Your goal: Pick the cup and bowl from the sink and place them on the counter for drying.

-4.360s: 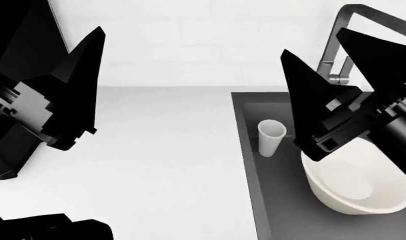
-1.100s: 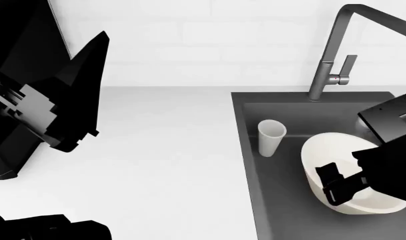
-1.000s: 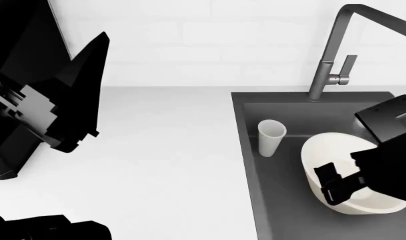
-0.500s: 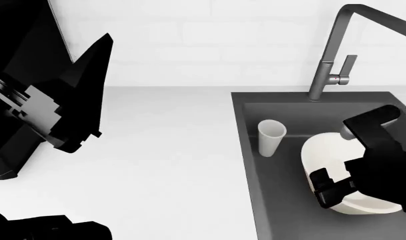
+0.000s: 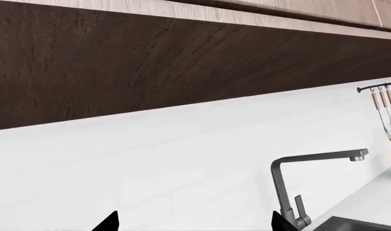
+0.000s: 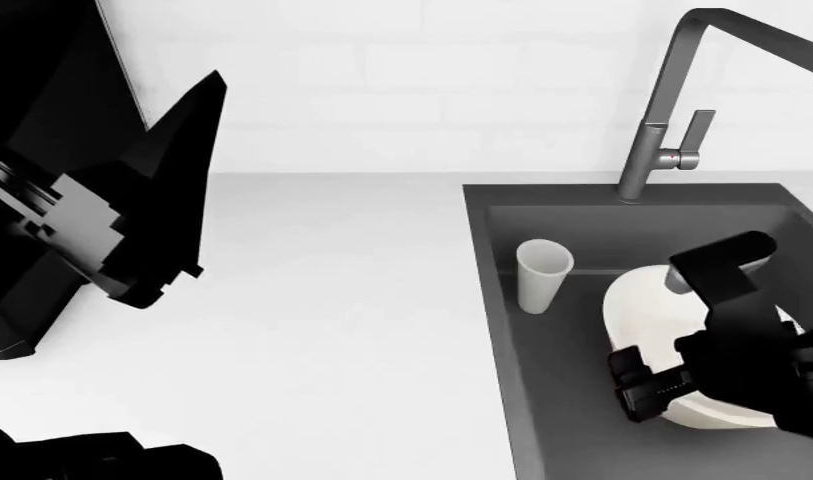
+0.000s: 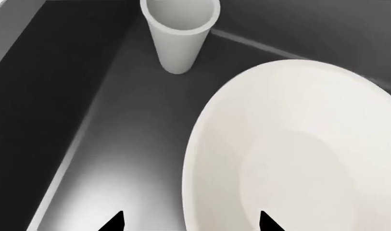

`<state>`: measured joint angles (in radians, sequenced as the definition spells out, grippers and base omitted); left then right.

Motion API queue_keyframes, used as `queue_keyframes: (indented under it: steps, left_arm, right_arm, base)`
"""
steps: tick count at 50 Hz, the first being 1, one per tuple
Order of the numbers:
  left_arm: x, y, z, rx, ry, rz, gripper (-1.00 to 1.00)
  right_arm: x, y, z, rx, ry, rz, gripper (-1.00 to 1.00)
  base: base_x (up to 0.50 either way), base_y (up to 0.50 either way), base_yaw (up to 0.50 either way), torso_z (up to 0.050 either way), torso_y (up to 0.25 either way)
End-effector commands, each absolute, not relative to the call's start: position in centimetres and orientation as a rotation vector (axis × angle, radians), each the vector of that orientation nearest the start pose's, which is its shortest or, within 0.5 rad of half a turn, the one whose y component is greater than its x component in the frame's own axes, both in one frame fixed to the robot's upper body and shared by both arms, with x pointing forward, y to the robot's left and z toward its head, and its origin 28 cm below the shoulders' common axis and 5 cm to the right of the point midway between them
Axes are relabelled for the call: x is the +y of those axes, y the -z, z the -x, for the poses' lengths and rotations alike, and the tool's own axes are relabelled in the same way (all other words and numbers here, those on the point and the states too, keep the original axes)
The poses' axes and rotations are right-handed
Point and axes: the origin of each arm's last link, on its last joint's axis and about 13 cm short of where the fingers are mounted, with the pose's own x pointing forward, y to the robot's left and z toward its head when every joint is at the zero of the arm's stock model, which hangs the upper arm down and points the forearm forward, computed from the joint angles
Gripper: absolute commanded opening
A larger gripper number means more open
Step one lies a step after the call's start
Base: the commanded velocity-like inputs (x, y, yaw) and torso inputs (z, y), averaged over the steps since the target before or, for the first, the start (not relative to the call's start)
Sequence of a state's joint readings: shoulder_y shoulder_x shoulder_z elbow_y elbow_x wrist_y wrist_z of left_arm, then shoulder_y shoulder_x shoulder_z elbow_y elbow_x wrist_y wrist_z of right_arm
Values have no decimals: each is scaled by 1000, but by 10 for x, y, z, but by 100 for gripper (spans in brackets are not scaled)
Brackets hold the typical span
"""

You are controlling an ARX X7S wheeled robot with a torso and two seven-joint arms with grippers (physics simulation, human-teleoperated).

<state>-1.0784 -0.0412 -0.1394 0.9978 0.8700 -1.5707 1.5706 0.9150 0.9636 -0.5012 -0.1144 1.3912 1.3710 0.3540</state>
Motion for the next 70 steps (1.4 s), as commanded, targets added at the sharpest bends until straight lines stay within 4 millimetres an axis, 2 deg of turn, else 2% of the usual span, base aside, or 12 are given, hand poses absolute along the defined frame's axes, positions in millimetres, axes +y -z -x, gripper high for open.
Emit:
queue_keyframes:
  steps: [1,25,58,59,70]
  left_arm:
    - [277,-300,-187,-505,559,-105,100]
    - [278,-301,-188,-496,558,-112,100]
    - [279,-298,-187,-492,557,-112,100]
    - [279,-298,-187,-492,557,-112,100]
    - [280,-296,-186,-494,552,-107,100]
  right_arm:
    - [-224,-189,-249,847,-205,222,100]
    - [-225,-164,-256,870,-189,227,100]
    - [-226,-152,-257,896,-188,309,100]
    - [-226,-152,-257,896,-193,309,-100]
    - [-222,-159,-260,856,-231,317,-100]
  base:
    - [0,0,0,0,0]
    - [0,0,0,0,0]
    - [0,0,0,0,0]
    - [0,0,0,0,0]
    - [0,0,0,0,0]
